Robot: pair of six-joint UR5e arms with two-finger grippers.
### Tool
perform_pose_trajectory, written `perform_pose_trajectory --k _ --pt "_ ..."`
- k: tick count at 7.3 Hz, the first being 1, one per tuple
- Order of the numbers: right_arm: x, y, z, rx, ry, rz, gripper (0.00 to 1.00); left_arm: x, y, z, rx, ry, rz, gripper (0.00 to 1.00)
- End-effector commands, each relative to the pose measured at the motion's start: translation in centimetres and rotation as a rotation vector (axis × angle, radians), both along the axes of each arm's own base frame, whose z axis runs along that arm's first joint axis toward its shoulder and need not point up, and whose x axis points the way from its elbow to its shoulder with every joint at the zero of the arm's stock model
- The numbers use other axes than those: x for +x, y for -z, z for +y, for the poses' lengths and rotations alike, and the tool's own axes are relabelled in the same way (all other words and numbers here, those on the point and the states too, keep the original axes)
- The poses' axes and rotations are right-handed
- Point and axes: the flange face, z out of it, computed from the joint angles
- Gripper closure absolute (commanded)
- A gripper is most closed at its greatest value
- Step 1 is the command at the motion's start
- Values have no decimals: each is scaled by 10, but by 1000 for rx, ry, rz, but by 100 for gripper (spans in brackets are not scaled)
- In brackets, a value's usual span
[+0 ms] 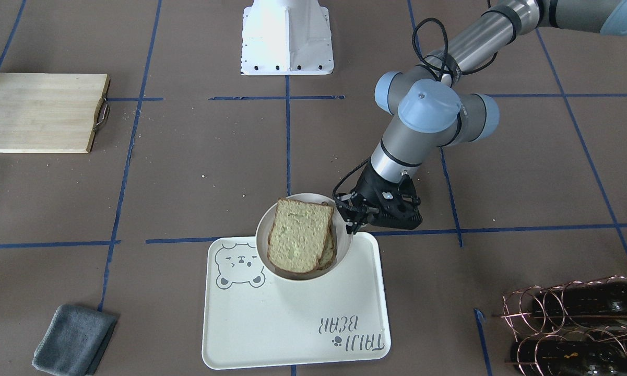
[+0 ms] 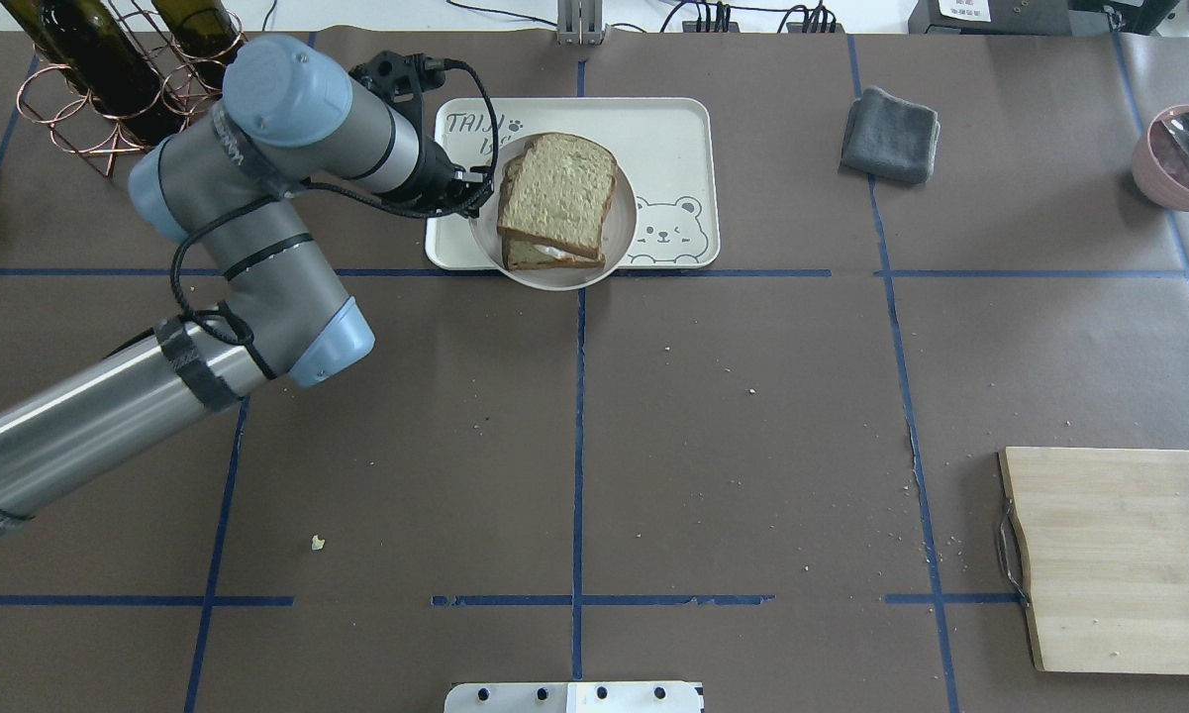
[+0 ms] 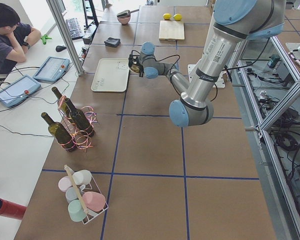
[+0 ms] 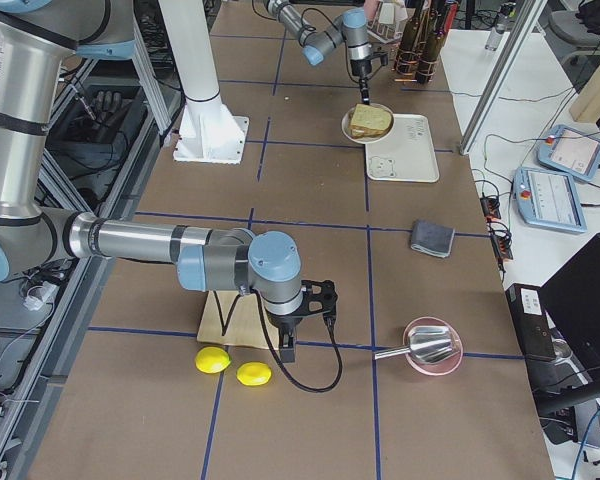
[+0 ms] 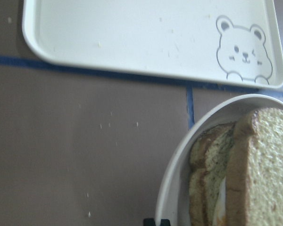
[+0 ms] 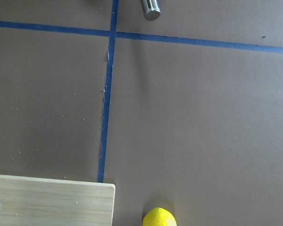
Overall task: Make sandwich and place on tray
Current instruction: 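Slide the plate with the left gripper onto the white tray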
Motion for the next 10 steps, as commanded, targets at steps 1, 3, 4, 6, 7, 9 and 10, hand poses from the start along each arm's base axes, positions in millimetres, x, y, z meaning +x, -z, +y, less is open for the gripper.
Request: perform_pose_trajectory --k 1,3,4,6,7,9,10 --pt "13 -3 8 9 -13 4 0 14 8 -61 -12 17 -39 100" --pt "15 -6 12 6 -15 4 0 40 -6 -83 16 18 -21 100" --pt "15 -7 12 4 -14 4 0 53 -7 -77 26 22 -31 100" --pt "16 -7 12 1 -14 10 0 72 -9 -62 52 9 -20 84" --pt "16 -8 13 -2 -14 10 0 72 -11 -62 67 1 -29 35" --pt "15 -13 15 -11 -14 9 0 43 -20 -78 141 -9 -65 16" --pt "16 -14 15 -13 -14 10 0 -1 -24 -80 190 7 -72 0"
